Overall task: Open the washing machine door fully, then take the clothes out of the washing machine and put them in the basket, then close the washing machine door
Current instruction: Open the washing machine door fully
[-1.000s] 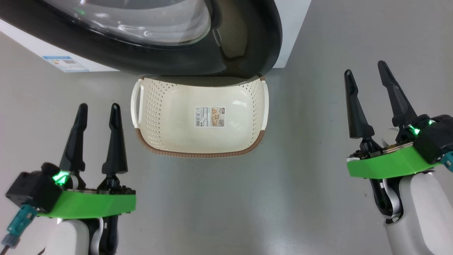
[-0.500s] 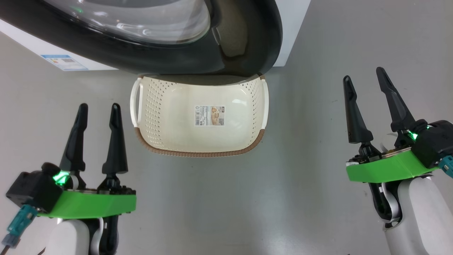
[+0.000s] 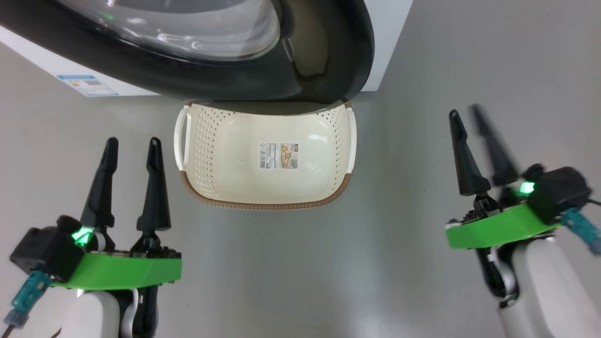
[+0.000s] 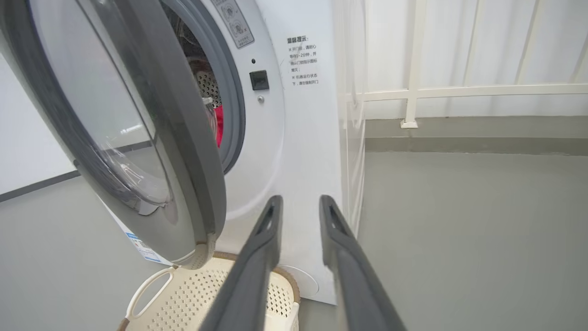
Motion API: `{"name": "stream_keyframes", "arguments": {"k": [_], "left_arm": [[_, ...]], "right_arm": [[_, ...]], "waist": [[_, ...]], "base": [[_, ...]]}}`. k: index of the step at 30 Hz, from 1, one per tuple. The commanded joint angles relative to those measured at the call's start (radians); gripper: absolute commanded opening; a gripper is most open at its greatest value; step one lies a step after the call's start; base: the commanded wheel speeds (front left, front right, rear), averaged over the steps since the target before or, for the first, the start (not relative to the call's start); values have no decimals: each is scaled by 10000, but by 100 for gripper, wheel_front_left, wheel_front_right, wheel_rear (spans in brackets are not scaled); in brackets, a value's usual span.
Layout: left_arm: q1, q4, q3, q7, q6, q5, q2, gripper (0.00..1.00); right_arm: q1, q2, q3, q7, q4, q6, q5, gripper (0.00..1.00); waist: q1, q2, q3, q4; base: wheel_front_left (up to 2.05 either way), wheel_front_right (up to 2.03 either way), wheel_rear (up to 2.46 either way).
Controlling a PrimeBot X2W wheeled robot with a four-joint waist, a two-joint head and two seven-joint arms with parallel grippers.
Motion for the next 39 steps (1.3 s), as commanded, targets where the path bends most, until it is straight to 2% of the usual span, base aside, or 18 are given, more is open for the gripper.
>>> {"name": "stream_keyframes", "arguments": {"k": [1,7,12,13,16,20,21,27,31,35,39], "left_arm": [[119,-196,254,-49,-54,41,238,100],[166,-132,191,-49,-54,-3,238,100],[119,-48,56,-49,-54,22,238,100],[118,-26,9,-49,-54,17,238,100],[149,5,-28,-49,-54,-8,238,100],[168,12,-40,-49,-54,-57,238,100],[168,12,-40,-49,-54,-57,238,100],[173,-15,-15,-49,-54,-101,238,100],[178,30,-16,-49,-54,225,238,100],[117,69,-90,-49,-54,344,238,100],[36,106,-170,-49,-54,402,238,100]], "right_arm": [[128,73,457,-53,-120,65,98,0],[-1131,-246,1286,-53,628,65,895,0],[-2449,-513,1853,-53,1576,65,2183,0],[-2941,-523,2144,-53,2015,65,3192,0],[-3639,-647,2792,-36,2488,65,5010,0],[-4440,-824,3291,756,2644,65,7823,0],[-4440,-824,3291,756,2644,65,7823,0],[-5433,-1042,3077,2926,2799,65,11487,0],[-5976,-985,2847,5223,3509,65,13514,0],[-6616,-951,2447,7011,4295,65,14938,0],[-7161,-938,2282,8144,4782,65,15484,0]], "waist": [[0,0,-33,2],[0,0,-114,-61],[0,0,-177,31],[0,0,-211,97],[0,0,-251,200],[0,0,-230,277],[0,0,-230,277],[0,0,-134,305],[0,0,-105,280],[0,0,-78,292],[0,0,-59,360]], "base": [[0,0,0],[0,0,0],[0,0,0],[0,0,0],[0,0,0],[0,0,0],[0,0,0],[0,0,0],[0,0,0],[0,0,0],[0,0,0]]}}
